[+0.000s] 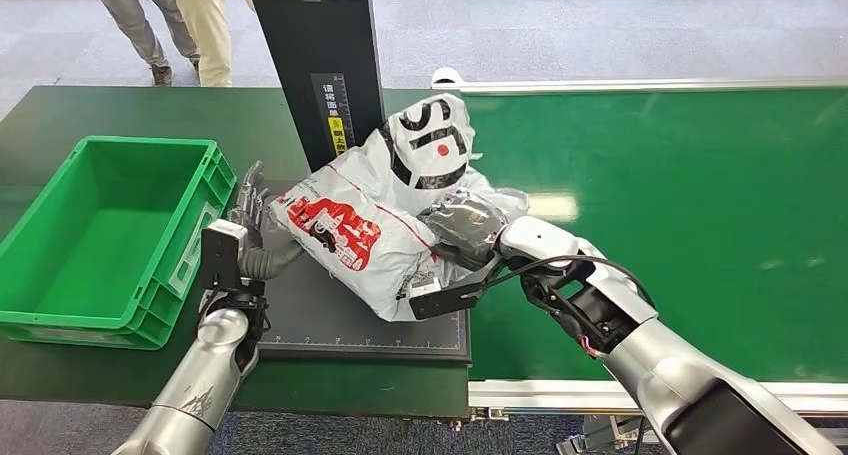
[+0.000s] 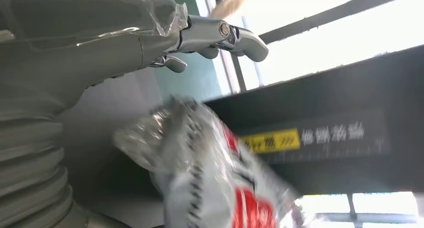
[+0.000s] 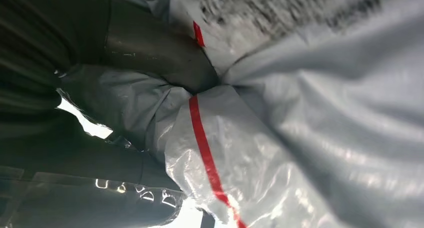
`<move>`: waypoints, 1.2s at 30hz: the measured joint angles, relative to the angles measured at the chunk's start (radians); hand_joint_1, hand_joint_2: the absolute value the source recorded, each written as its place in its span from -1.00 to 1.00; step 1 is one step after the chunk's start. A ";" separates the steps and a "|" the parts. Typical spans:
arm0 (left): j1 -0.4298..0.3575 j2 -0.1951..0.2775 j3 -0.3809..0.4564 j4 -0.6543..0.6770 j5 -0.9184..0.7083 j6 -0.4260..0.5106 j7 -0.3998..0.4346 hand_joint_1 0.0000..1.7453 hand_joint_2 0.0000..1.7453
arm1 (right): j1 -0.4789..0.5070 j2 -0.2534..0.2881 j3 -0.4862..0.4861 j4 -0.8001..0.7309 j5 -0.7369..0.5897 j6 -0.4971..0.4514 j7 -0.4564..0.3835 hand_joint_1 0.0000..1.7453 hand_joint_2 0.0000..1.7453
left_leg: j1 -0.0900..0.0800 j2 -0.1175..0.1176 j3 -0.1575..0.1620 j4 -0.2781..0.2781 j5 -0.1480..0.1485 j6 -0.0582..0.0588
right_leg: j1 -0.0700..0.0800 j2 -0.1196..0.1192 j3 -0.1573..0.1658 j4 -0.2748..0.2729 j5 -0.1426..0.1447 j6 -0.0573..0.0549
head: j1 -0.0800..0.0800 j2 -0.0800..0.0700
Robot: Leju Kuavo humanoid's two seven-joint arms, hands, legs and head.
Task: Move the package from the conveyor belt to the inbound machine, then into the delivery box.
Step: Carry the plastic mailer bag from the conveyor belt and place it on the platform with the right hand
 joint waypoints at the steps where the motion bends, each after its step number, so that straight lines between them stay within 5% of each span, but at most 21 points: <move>1: -0.004 0.001 0.005 0.000 0.000 0.011 -0.004 -1.00 1.00 | 0.000 0.002 0.008 0.009 -0.011 0.012 -0.008 1.00 1.00 | 0.000 0.000 0.000 0.000 0.000 0.000 | 0.000 0.000 0.000 0.000 0.000 0.000 | 0.000 0.000; 13: -0.041 0.025 0.096 0.001 0.033 0.127 -0.049 -1.00 1.00 | 0.008 0.028 0.080 0.043 -0.090 0.083 -0.099 1.00 1.00 | 0.000 0.000 0.000 0.000 0.000 0.000 | 0.000 0.000 -0.001 0.000 0.000 0.000 | 0.000 0.000; 27: -0.045 0.033 0.112 0.007 0.034 0.133 -0.052 -1.00 1.00 | 0.008 0.035 0.111 0.043 -0.096 0.082 -0.101 1.00 1.00 | 0.000 0.000 0.000 0.000 0.000 0.000 | 0.000 0.000 -0.001 0.000 0.000 0.000 | 0.000 0.000; 36: -0.057 0.033 0.132 0.030 0.034 0.190 -0.064 -1.00 1.00 | 0.001 0.044 0.132 0.041 -0.038 0.000 -0.093 1.00 1.00 | 0.000 0.000 0.000 0.000 0.000 0.000 | 0.000 0.000 -0.001 0.000 0.000 0.000 | 0.000 0.000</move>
